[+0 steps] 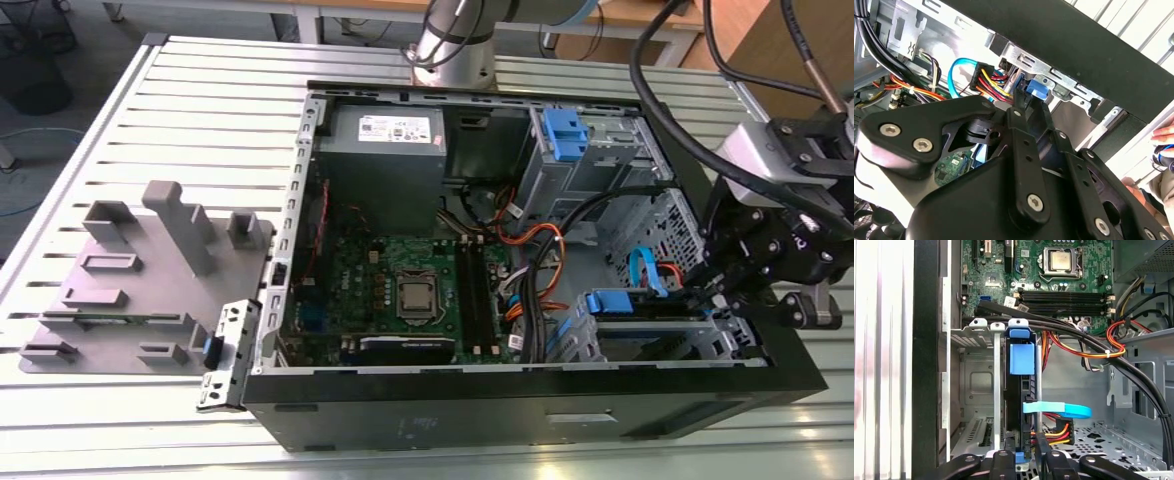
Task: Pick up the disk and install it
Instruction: 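Insert the second disk wire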
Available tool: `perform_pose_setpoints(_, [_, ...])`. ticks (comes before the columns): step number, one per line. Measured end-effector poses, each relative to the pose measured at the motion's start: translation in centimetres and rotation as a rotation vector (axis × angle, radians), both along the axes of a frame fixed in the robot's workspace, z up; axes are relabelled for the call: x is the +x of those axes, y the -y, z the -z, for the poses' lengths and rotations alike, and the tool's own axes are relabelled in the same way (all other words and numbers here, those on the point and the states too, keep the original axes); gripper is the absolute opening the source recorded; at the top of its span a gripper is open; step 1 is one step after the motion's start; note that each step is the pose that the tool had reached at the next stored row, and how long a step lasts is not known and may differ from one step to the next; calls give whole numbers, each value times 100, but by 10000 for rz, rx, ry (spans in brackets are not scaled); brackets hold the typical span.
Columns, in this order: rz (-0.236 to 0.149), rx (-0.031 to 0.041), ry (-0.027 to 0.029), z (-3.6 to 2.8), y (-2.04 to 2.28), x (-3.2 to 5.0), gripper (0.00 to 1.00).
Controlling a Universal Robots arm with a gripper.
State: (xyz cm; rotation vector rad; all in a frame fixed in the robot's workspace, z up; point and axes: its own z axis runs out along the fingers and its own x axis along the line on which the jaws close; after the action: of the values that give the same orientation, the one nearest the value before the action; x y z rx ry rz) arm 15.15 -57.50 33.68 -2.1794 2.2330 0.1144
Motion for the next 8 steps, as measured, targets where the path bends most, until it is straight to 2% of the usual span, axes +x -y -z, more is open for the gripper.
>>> perform_pose_setpoints(8, [-2, -18, 0, 32, -2, -29, 30])
